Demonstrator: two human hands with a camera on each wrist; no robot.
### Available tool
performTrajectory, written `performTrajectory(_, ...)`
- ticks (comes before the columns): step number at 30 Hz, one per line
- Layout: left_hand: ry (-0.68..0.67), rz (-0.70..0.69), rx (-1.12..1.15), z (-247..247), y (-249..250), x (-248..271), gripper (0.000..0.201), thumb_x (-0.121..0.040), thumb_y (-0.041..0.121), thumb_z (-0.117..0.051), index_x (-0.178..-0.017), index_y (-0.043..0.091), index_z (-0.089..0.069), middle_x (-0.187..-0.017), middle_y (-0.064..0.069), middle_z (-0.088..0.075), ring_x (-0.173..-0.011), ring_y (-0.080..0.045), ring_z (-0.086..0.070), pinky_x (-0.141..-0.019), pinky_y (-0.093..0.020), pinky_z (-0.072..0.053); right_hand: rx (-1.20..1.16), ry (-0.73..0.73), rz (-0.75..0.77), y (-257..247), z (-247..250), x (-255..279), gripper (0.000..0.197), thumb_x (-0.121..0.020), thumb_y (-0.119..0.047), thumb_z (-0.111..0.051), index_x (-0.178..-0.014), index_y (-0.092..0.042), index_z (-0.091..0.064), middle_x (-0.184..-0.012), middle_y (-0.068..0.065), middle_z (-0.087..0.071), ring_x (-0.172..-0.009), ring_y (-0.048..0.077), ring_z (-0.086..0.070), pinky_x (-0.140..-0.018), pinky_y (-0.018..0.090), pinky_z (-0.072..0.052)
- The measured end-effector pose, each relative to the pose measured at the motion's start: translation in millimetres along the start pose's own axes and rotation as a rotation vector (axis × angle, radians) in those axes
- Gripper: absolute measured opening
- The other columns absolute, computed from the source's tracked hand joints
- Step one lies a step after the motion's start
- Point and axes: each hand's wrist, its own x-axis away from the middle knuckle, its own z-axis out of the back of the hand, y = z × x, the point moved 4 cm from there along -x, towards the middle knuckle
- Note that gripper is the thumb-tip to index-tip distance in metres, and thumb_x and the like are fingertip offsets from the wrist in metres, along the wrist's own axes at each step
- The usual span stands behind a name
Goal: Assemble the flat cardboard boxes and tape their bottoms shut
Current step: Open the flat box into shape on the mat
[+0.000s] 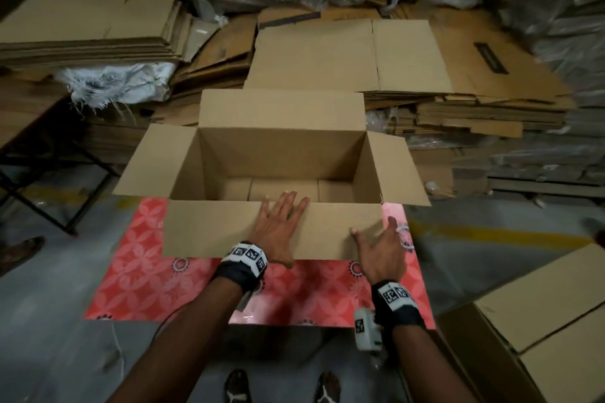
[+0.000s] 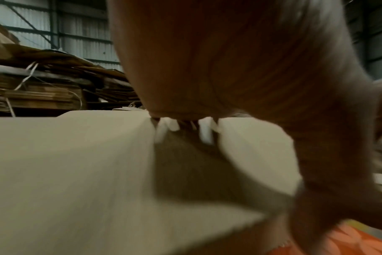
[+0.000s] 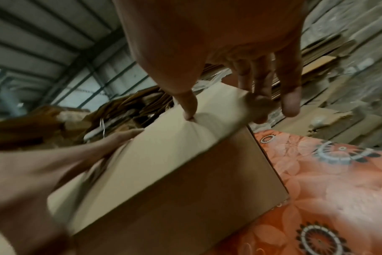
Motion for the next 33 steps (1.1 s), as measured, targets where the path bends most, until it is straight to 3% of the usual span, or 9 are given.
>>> performTrajectory(3,0.062,-0.045,0.147,16,-12,27,0.123,-0.058,0.051,-0.075,-0.162,0.027,-0.015,-0.17,-0.006,-0.011,-0.157,-0.023,-0.011,-0.125,-0.055,-0.009,-0.301,0.154,0.037,2,8,9,0.072,-0.081,-0.08,-0.048,-0.121,-0.023,-0.064,-0.112,0.007,-0.071,-0.102,0.03,-0.066,-0.084,0.039,-0.053)
performTrajectory(6,0.246,-0.069,0.285,52,-33,48,0.072,-0.069,0.041,-0.065,-0.139,0.032,-0.056,-0.147,0.004,-0.055,-0.134,-0.022,-0.052,-0.108,-0.04,-0.044,-0.614,0.25,0.021,-4,7,19,0.047,-0.092,-0.08,-0.043,-0.109,-0.044,-0.066,-0.103,-0.008,-0.071,-0.096,0.022,-0.068,-0.081,0.055,-0.059)
performTrajectory(8,0.436,-0.072,0.28,75,-44,52,0.05,-0.075,0.035,-0.061,-0.124,0.03,-0.065,-0.125,0.003,-0.067,-0.13,-0.026,-0.055,-0.101,-0.041,-0.048,-0.698,0.315,0.018,-17,6,23,0.044,-0.096,-0.077,-0.039,-0.114,-0.045,-0.063,-0.107,-0.007,-0.072,-0.096,0.023,-0.07,-0.082,0.057,-0.058)
performTrajectory(11,0.747,0.018,0.059,102,-57,49,0.06,-0.081,0.027,-0.062,-0.14,0.018,-0.054,-0.14,-0.013,-0.055,-0.147,-0.039,-0.027,-0.118,-0.058,-0.03,-0.74,0.371,0.014,-35,-3,31,0.051,-0.101,-0.065,-0.043,-0.133,-0.027,-0.055,-0.121,0.0,-0.068,-0.107,0.024,-0.067,-0.089,0.05,-0.057)
performTrajectory(14,0.842,0.212,0.1,109,-83,49,0.061,-0.08,0.029,-0.073,-0.135,0.014,-0.052,-0.135,-0.02,-0.046,-0.135,-0.041,-0.029,-0.109,-0.062,-0.038,-0.664,0.329,-0.004,-43,-24,30,0.045,-0.103,-0.04,-0.059,-0.139,-0.014,-0.052,-0.124,0.005,-0.062,-0.11,0.028,-0.063,-0.089,0.037,-0.05)
performTrajectory(23,0.742,0.501,0.324,17,-178,75,0.061,-0.086,0.043,-0.073,-0.128,0.007,-0.046,-0.126,-0.024,-0.047,-0.112,-0.041,-0.047,-0.097,-0.057,-0.041,-0.299,0.223,-0.114,-26,-63,-1,0.06,-0.089,-0.027,-0.077,-0.135,0.0,-0.051,-0.13,0.027,-0.057,-0.117,0.044,-0.055,-0.098,0.047,-0.044)
performTrajectory(28,0.642,0.753,0.705,-41,-197,90,0.101,-0.082,0.069,-0.059,-0.14,-0.011,-0.035,-0.13,-0.036,-0.044,-0.115,-0.051,-0.05,-0.097,-0.055,-0.045,-0.25,0.141,-0.127,-12,-77,-22,0.087,-0.076,-0.046,-0.083,-0.141,-0.001,-0.044,-0.135,0.026,-0.057,-0.124,0.044,-0.054,-0.102,0.05,-0.047)
performTrajectory(30,0.62,0.746,0.808,-57,-203,88,0.109,-0.082,0.056,-0.074,-0.149,-0.014,-0.024,-0.145,-0.04,-0.034,-0.131,-0.053,-0.04,-0.107,-0.055,-0.039,-0.231,0.119,-0.151,-1,-89,-30,0.099,-0.066,-0.06,-0.077,-0.14,-0.005,-0.042,-0.132,0.024,-0.058,-0.121,0.043,-0.057,-0.1,0.053,-0.049)
performTrajectory(33,0.608,0.73,0.89,-64,-211,84,0.118,-0.078,0.028,-0.088,-0.156,-0.01,-0.009,-0.157,-0.035,-0.02,-0.144,-0.047,-0.025,-0.116,-0.051,-0.031,-0.193,0.11,-0.174,12,-97,-40,0.092,-0.071,-0.047,-0.084,-0.14,-0.003,-0.042,-0.133,0.026,-0.058,-0.121,0.044,-0.057,-0.098,0.053,-0.05)
